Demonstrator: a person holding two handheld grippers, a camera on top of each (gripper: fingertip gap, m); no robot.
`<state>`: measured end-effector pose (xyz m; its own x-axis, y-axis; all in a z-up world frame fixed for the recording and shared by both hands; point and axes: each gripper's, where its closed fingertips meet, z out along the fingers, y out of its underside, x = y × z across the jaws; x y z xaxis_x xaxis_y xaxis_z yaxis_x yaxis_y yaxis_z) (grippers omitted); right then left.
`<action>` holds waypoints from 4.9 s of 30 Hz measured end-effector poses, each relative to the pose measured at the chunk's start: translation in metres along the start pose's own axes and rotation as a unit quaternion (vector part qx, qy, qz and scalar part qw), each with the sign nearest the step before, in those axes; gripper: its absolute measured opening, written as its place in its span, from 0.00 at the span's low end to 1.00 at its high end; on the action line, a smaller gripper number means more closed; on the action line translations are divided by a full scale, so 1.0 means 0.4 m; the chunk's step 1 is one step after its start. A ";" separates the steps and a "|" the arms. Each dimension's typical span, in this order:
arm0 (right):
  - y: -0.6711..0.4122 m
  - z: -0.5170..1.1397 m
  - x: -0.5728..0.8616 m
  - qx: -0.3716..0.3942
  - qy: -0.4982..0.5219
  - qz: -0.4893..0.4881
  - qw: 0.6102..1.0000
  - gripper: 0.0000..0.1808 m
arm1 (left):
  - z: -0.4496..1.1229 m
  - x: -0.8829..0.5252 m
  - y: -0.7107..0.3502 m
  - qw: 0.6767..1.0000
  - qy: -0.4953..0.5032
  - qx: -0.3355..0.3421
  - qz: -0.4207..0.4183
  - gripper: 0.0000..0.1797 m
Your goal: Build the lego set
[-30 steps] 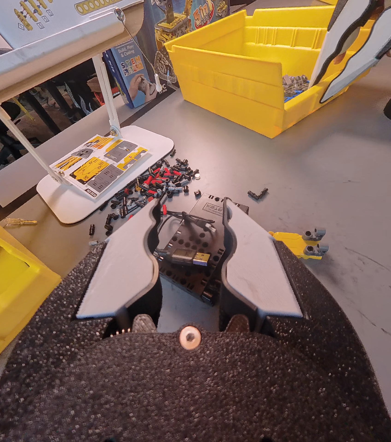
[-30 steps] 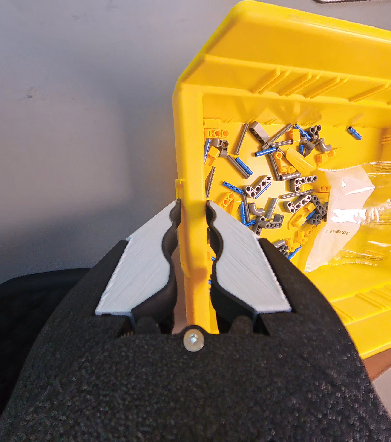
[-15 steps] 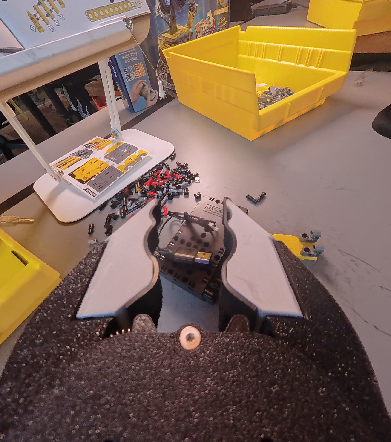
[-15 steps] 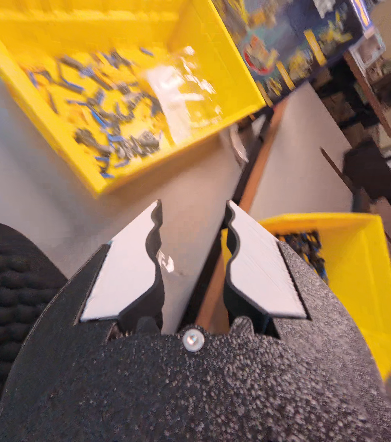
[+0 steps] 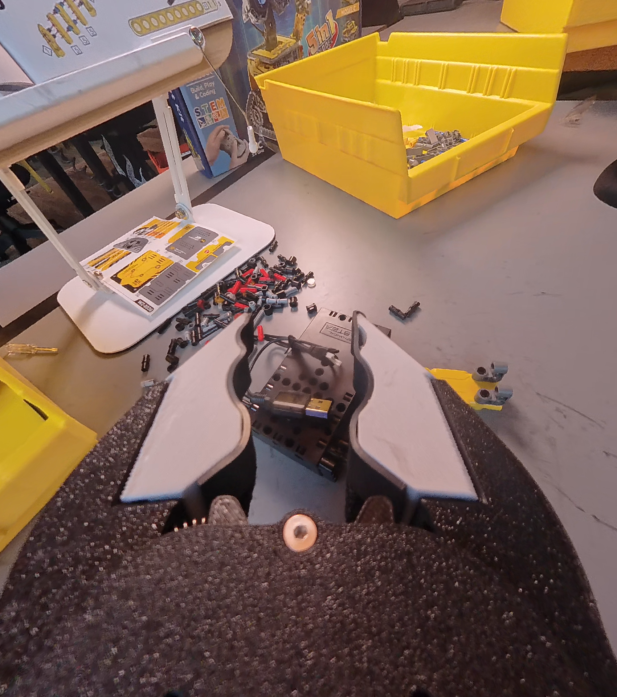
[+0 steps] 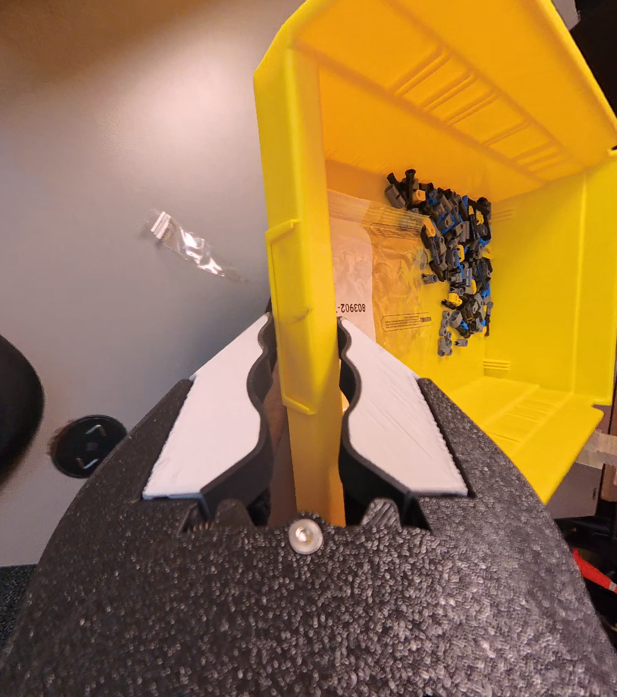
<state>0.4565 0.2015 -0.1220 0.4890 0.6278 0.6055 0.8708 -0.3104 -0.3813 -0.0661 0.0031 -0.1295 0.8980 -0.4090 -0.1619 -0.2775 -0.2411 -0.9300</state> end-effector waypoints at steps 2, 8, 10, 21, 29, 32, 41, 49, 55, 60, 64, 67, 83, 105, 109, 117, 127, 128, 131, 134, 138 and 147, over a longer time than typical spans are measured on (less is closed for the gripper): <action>-0.018 -0.021 -0.033 0.003 0.010 0.004 1.000 0.16 | 0.004 0.001 0.004 1.000 0.002 -0.003 -0.002 0.28; -0.048 -0.081 -0.118 -0.001 0.024 0.015 1.000 0.16 | 0.005 0.005 0.007 1.000 0.008 -0.004 -0.002 0.28; -0.060 -0.099 -0.147 -0.001 0.029 0.014 0.999 0.16 | 0.001 0.005 0.004 1.000 0.009 0.000 -0.002 0.28; -0.099 -0.104 -0.278 0.025 0.055 -0.064 0.996 0.17 | -0.030 0.007 -0.022 1.000 0.013 0.023 0.000 0.28; -0.063 -0.090 -0.337 0.015 0.030 -0.095 0.995 0.16 | -0.039 0.012 -0.036 0.999 0.013 0.032 0.004 0.28; -0.070 -0.102 -0.356 0.037 0.020 -0.112 0.993 0.16 | -0.037 0.013 -0.034 0.999 0.015 0.031 0.002 0.28; -0.121 -0.148 -0.428 0.152 -0.070 -0.133 0.977 0.16 | -0.038 0.018 -0.036 0.999 0.018 0.030 0.005 0.28; -0.144 -0.168 -0.453 0.112 -0.100 -0.140 0.979 0.15 | -0.048 0.014 -0.043 0.999 0.011 0.035 0.008 0.28; -0.129 -0.212 -0.482 0.106 -0.125 -0.155 0.974 0.15 | -0.046 0.021 -0.042 0.999 0.016 0.034 0.011 0.28; -0.143 -0.249 -0.525 0.123 -0.163 -0.144 0.968 0.15 | -0.051 0.019 -0.047 0.999 0.014 0.039 0.012 0.28; -0.158 -0.245 -0.543 0.131 -0.158 -0.133 0.970 0.15 | -0.052 0.021 -0.049 0.999 0.016 0.040 0.012 0.28; -0.161 -0.244 -0.546 0.129 -0.152 -0.136 0.970 0.15 | -0.051 0.025 -0.049 0.999 0.016 0.039 0.015 0.28; -0.237 -0.146 -0.487 0.170 -0.139 -0.168 0.961 0.16 | -0.053 0.028 -0.051 0.999 0.006 0.037 0.027 0.28; -0.410 -0.035 -0.220 0.168 -0.276 -0.139 0.936 0.09 | -0.054 0.015 -0.031 0.999 0.010 0.031 0.002 0.28; -0.403 0.088 -0.255 0.093 -0.319 -0.216 0.918 0.06 | -0.046 0.008 -0.017 1.000 0.009 0.022 -0.005 0.28; -0.370 0.164 -0.301 0.019 -0.371 -0.263 0.891 0.06 | -0.031 0.000 0.010 1.000 0.012 0.006 -0.019 0.28; -0.435 0.108 -0.304 0.091 -0.390 -0.227 0.887 0.01 | -0.018 -0.001 0.028 1.000 0.014 -0.007 -0.024 0.28; -0.446 0.078 -0.328 0.109 -0.410 -0.227 0.877 0.03 | -0.017 -0.002 0.030 1.000 0.013 -0.008 -0.024 0.28; -0.434 0.018 -0.411 0.112 -0.462 -0.239 0.847 0.14 | -0.013 -0.001 0.032 1.000 0.014 -0.011 -0.025 0.28; -0.389 0.001 -0.463 0.087 -0.483 -0.267 0.830 0.17 | -0.011 0.001 0.035 1.000 0.015 -0.013 -0.024 0.28; -0.321 0.029 -0.438 0.024 -0.452 -0.303 0.838 0.13 | -0.011 -0.001 0.035 0.999 0.015 -0.012 -0.025 0.28; -0.311 0.053 -0.376 0.004 -0.402 -0.310 0.862 0.08 | -0.013 -0.001 0.033 1.000 0.015 -0.012 -0.023 0.28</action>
<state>0.2735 0.1609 -0.1805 -0.2654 0.9640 0.0165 0.9502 0.2644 -0.1651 -0.0717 -0.0044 -0.1402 0.8997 -0.4230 -0.1082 -0.2437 -0.2807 -0.9283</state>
